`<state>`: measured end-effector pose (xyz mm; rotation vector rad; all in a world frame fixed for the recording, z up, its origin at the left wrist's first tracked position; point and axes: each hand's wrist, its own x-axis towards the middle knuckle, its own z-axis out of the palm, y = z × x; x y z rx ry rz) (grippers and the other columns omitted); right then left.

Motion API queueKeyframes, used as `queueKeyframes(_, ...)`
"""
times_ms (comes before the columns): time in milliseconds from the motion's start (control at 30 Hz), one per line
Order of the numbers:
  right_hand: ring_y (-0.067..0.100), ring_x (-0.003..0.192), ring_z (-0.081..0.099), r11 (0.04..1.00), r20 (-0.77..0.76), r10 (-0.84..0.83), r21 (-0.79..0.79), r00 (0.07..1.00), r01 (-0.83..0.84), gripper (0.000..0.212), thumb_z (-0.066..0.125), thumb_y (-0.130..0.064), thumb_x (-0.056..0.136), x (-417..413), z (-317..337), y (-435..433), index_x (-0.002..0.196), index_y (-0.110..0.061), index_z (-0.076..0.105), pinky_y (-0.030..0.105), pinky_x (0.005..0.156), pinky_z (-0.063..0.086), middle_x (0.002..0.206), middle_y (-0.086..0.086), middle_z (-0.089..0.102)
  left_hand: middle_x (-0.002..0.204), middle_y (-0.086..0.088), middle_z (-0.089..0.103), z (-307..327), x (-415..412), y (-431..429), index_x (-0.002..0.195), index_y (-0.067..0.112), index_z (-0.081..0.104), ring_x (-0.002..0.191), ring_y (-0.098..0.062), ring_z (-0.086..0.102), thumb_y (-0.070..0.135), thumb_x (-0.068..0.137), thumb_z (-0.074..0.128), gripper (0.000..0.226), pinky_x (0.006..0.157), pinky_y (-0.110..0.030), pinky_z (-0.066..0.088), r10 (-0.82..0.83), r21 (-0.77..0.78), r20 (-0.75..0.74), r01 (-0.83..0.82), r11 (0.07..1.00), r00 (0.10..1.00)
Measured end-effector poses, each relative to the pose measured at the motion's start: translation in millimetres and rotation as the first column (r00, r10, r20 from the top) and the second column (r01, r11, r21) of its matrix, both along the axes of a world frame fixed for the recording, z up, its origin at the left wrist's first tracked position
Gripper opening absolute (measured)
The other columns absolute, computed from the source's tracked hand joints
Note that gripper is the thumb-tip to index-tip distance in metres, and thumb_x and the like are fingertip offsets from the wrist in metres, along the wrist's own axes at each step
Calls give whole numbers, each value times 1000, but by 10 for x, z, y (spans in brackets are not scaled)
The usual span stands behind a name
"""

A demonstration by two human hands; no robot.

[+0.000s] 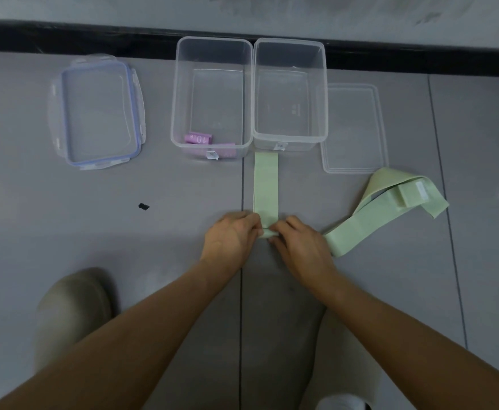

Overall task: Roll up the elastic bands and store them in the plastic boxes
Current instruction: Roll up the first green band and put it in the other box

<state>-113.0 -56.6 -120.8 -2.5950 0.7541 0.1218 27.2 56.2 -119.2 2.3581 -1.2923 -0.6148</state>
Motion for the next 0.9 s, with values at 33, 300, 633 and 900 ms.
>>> queueKeyframes(33, 26, 83, 63, 1000, -7, -6, 19, 1000, 6, 18, 59, -32, 94, 20, 10, -14, 109, -21, 63, 38, 63, 52, 101, 1, 56, 86, 2, 64, -11, 6, -4, 86, 23, 63, 83, -23, 58, 30, 90, 58, 10, 69, -31, 45, 8, -2, 6, -8, 1000, 1000)
queueKeyframes(300, 25, 89, 64, 990, 32, -87, 111, 996, 83, 18, 58, -29, 95, 29, 32, 9, 111, -24, 63, 37, 72, 52, 104, -1, 58, 101, -1, 56, -56, -8, 27, 92, 22, 67, 85, -24, 57, 35, 91, 56, 17, 68, -36, 51, 32, -25, 41, -31, 999, 999)
queueKeyframes(633, 21, 90, 63, 969, 2, -178, 172, 984, 175, 22, 57, -35, 95, 100, 74, -71, 114, -26, 65, 36, 81, 52, 108, -2, 57, 100, -1, 58, -81, 50, 21, 100, 23, 62, 83, -27, 60, 37, 89, 51, 21, 66, -39, 53, -37, -38, 40, 38, 999, 999)
queueKeyframes(900, 27, 89, 64, 998, -46, -30, 51, 998, 32, 24, 60, -35, 93, 124, 53, -121, 114, -24, 58, 37, 71, 53, 109, 1, 58, 108, -3, 57, -42, 101, -91, 107, 19, 66, 94, -28, 59, 32, 95, 54, 21, 77, -40, 51, -20, 19, 43, 19, 1000, 999)
